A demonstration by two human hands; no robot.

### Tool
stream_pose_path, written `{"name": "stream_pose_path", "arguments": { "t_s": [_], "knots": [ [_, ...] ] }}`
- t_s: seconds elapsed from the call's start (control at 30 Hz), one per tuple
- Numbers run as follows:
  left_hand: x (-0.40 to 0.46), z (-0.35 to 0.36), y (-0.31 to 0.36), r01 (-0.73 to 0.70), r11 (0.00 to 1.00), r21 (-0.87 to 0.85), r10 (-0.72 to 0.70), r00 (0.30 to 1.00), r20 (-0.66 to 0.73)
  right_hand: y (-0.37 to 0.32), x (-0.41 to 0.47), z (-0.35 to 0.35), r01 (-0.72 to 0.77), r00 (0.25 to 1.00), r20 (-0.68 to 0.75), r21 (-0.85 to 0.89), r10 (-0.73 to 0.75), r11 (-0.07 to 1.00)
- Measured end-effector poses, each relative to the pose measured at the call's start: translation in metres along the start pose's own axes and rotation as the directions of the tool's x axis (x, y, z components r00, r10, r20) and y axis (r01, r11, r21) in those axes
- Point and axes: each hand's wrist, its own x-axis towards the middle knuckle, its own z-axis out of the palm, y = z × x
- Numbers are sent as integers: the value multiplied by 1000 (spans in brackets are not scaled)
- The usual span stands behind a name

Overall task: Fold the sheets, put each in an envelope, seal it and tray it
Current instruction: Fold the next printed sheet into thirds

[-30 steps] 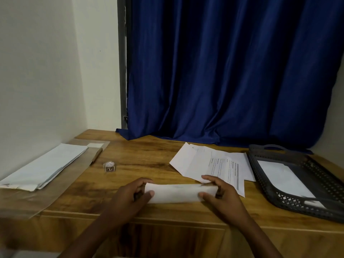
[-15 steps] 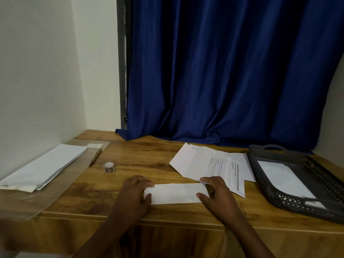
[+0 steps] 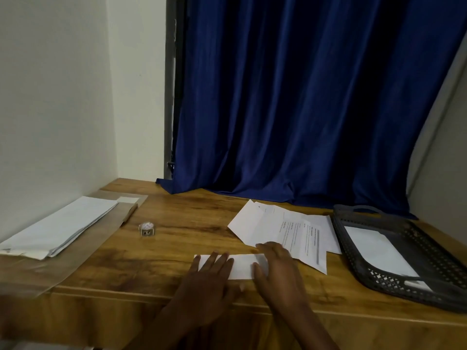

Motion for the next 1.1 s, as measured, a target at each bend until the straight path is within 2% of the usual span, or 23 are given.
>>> {"name": "stream_pose_path", "arguments": {
  "t_s": [0.07, 0.13, 0.2, 0.4, 0.57, 0.77, 1.0, 1.07, 1.1],
  "knots": [
    [-1, 1, -2, -21, 998, 55, 24, 998, -55, -21, -3, 6, 77, 986, 143, 81, -89, 994],
    [1, 5, -5, -46, 999, 28, 47, 997, -53, -37, -5, 14, 125, 937, 308, 138, -163, 982],
    [-1, 3, -5, -34, 999, 21, 33, 998, 57, -43, -6, 21, 115, 896, 414, 130, -159, 985],
    [-2, -5, -4, 25, 1000, 2, -25, 998, 63, -25, -5, 11, 108, 886, 453, 5, -99, 994],
    [-9, -17, -21, 125, 992, 34, -129, 982, 139, 20, -2, -5, 7, 892, 450, -93, 35, 996],
    [-14, -14, -25, 128, 992, 7, -128, 984, 121, 21, -6, -1, 30, 913, 406, -143, 31, 989],
    [-26, -12, -40, -21, 1000, 18, 19, 993, 116, 21, -27, -14, 155, 906, 416, -156, -78, 975],
    [-34, -6, -49, -70, 996, -46, 72, 996, 46, 22, -33, -16, 190, 904, 412, -153, -112, 970],
    [-39, -2, -54, -96, 989, -113, 92, 995, -41, 23, -38, -16, 205, 903, 409, -147, -129, 968]
  ]
}}
